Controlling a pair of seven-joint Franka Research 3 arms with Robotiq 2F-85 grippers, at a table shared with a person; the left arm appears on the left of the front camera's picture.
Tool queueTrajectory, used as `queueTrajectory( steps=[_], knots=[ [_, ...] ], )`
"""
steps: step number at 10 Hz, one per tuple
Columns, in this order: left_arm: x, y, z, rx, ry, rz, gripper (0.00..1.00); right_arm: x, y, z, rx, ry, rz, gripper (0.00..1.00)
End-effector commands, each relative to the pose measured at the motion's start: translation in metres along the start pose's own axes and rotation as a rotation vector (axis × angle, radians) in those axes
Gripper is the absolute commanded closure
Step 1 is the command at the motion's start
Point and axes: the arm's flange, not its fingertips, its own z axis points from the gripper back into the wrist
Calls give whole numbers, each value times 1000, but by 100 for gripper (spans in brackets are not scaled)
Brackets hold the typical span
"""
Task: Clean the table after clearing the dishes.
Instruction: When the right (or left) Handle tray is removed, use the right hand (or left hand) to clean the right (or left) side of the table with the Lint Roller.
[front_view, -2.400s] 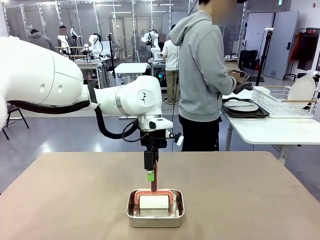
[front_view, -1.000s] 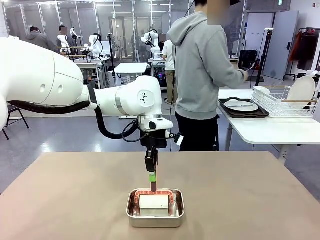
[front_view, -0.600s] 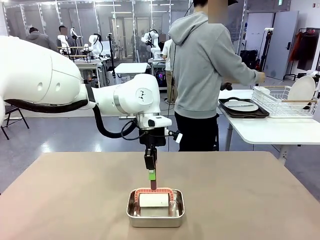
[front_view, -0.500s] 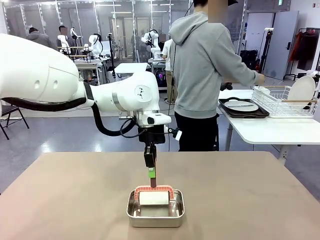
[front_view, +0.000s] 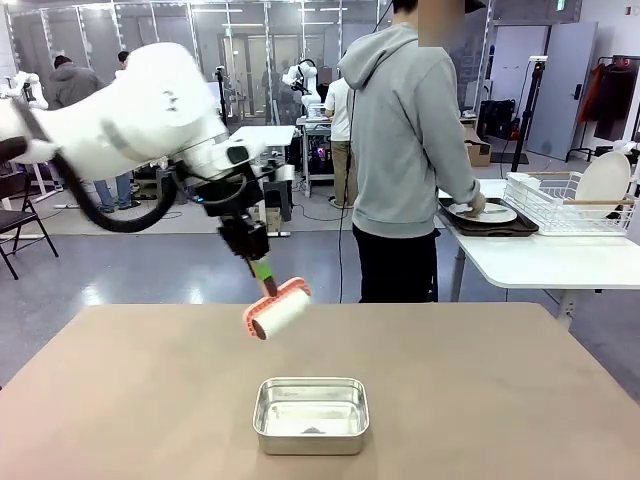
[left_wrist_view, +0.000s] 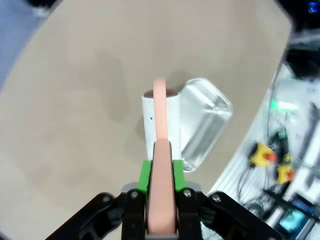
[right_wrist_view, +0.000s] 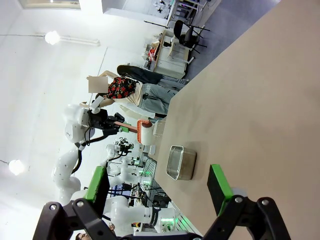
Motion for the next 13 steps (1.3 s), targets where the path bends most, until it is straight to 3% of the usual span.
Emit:
queueTrajectory(
  steps=[1,2,3,4,5,10,11,13],
  knots=[
    [-49,5,-24,127,-122,362,100,1,5,0,2,0,-14,0],
    [-61,14,-26,173,-156,488,100,1,5,0,2,0,-14,0],
    [-68,19,-31,185,-190,476,100,1,5,0,2,0,-14,0],
    [-67,17,-35,157,-177,353,100,1,5,0,2,0,-14,0],
    [-65,32,-20,126,-141,423,100,1,5,0,2,0,-14,0],
    [-65,32,-20,126,-141,423,100,1,5,0,2,0,-14,0],
    [-66,30,-24,133,-158,426,79,1,5,0,2,0,-14,0],
    [-68,61,-38,84,-113,520,79,1,5,0,2,0,-14,0]
  ],
)
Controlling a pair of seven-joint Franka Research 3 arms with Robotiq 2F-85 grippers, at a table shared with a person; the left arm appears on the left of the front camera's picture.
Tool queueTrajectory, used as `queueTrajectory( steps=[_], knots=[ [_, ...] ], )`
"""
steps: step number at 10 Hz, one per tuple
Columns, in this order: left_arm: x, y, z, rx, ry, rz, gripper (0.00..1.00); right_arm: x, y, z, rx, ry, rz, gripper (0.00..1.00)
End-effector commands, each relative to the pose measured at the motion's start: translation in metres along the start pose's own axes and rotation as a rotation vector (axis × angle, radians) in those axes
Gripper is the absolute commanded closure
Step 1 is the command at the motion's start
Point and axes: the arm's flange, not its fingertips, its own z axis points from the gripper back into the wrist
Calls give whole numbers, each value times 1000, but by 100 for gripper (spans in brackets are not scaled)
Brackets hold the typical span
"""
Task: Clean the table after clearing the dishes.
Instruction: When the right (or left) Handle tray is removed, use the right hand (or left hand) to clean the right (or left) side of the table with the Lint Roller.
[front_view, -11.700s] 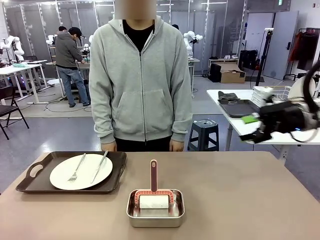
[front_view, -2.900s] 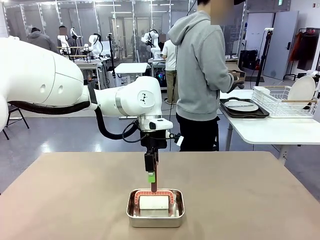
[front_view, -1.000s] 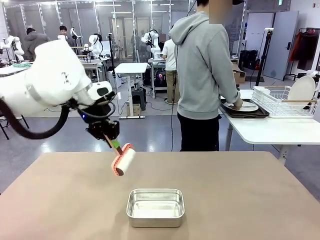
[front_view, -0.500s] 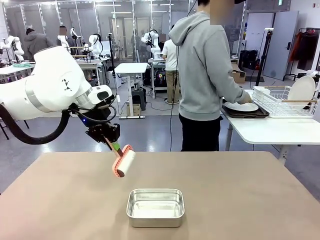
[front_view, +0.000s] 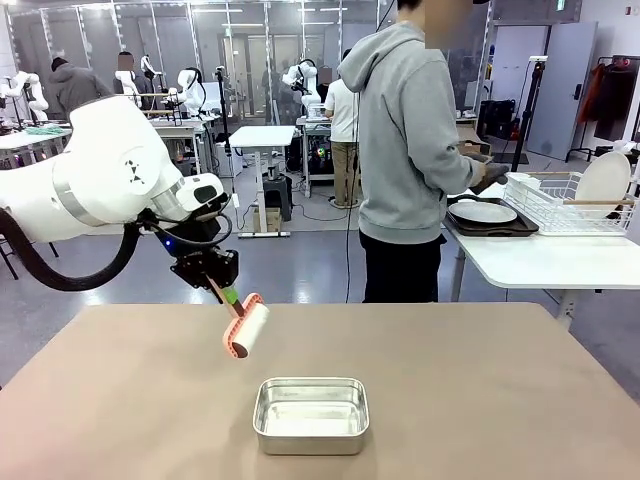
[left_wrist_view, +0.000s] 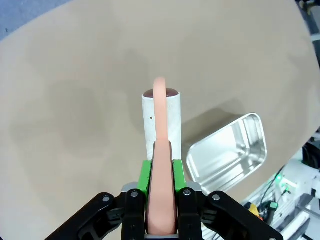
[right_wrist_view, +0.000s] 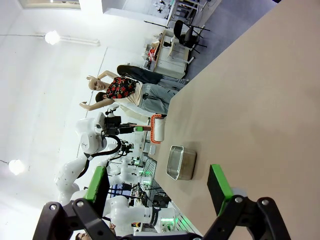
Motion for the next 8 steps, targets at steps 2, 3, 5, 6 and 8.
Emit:
queueTrajectory(
  steps=[2,3,5,6,8],
  knots=[
    [9,28,-4,-45,9,83,79,1,5,0,2,0,-14,0],
    [9,37,-4,-65,16,103,79,1,5,0,2,0,-14,0],
    [6,54,-14,-87,37,145,79,1,5,0,2,0,-14,0],
    [4,63,-18,-91,46,165,79,1,5,0,2,0,-14,0],
    [0,76,-25,-99,40,173,79,1,5,0,2,0,-14,0]
  ],
)
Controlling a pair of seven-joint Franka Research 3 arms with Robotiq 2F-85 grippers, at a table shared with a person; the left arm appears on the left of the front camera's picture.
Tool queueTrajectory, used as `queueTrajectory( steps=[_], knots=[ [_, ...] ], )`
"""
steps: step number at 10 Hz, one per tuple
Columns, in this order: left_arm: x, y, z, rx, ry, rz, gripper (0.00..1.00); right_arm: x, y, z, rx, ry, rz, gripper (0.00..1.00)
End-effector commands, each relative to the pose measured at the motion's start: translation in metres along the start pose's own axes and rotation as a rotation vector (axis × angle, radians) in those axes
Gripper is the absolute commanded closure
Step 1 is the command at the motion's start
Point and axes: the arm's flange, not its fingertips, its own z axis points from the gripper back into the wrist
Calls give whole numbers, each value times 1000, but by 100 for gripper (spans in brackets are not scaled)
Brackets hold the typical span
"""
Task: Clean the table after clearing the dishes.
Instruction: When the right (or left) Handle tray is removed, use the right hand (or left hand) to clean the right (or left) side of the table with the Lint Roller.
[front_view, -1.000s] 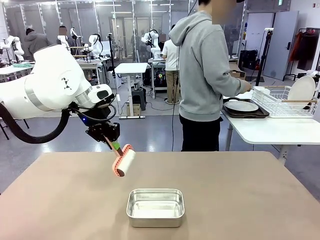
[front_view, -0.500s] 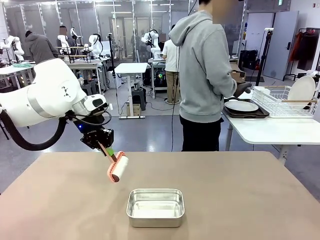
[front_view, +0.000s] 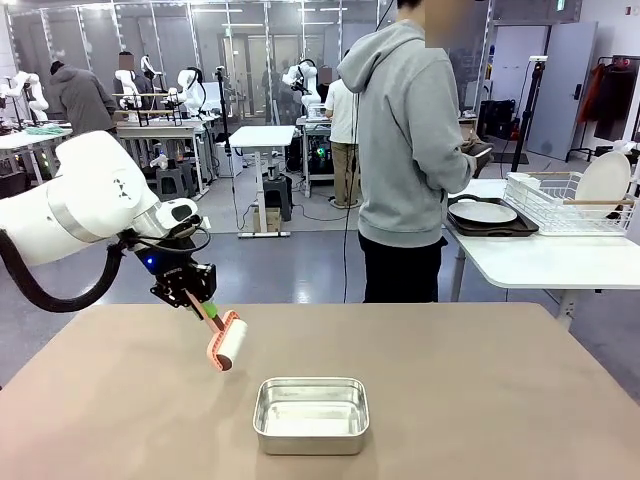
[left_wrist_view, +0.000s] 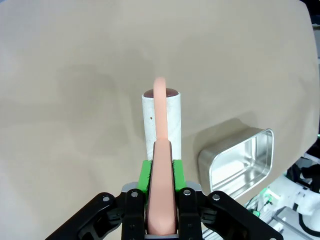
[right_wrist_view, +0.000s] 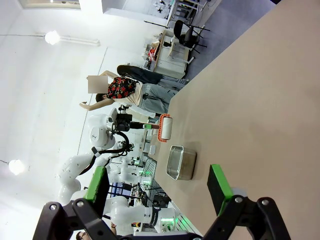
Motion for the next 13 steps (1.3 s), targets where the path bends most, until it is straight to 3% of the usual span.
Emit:
queueTrajectory(
  steps=[1,9,13],
  knots=[
    [3,17,-5,-41,-4,-14,79,1,5,0,2,0,-14,0],
    [5,93,-48,-109,-33,106,79,1,5,0,2,0,-14,0],
    [-8,139,-31,-108,-23,114,79,1,5,0,2,0,-14,0]
  ],
)
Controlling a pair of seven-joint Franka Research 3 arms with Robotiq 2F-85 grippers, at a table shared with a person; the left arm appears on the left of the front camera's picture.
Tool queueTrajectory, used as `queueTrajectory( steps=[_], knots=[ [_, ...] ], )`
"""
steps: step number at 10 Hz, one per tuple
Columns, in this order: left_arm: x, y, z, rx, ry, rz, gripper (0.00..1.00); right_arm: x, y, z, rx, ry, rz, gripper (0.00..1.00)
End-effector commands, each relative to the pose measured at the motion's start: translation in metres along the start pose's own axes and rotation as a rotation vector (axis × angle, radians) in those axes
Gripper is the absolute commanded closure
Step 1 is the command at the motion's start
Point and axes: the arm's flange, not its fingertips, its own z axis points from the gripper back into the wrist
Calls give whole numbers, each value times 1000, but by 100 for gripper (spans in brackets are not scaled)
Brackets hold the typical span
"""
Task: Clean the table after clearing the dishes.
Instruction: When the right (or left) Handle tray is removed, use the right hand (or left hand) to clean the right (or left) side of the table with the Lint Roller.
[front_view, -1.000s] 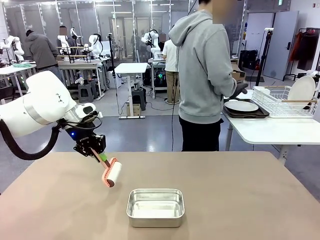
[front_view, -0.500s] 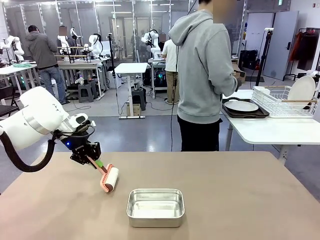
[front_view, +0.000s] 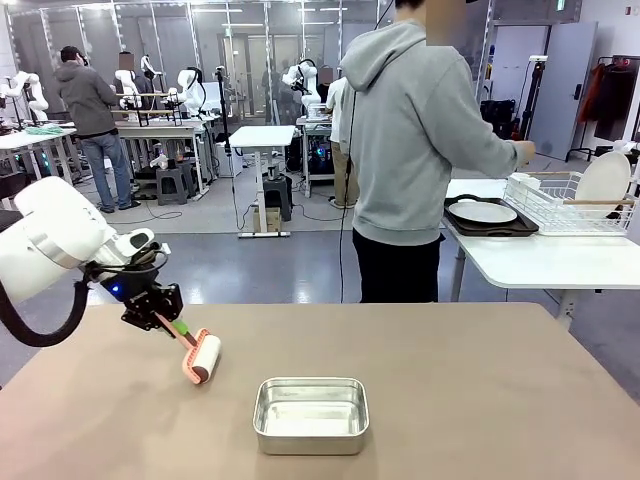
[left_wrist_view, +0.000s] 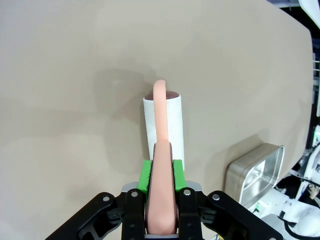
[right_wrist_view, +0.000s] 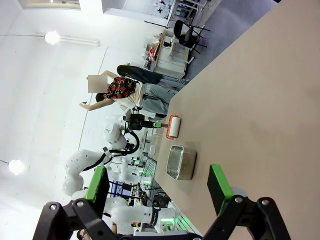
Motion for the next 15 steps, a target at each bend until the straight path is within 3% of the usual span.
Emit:
queueTrajectory(
  steps=[1,5,8,15],
  knots=[
    [-3,38,6,15,2,-20,79,1,5,0,2,0,-14,0],
    [-4,84,32,45,60,-35,79,1,5,0,2,0,-14,0],
    [-7,121,63,117,24,-2,79,1,5,0,2,0,-14,0],
    [-10,165,118,449,64,52,79,1,5,0,2,0,-14,0]
  ],
)
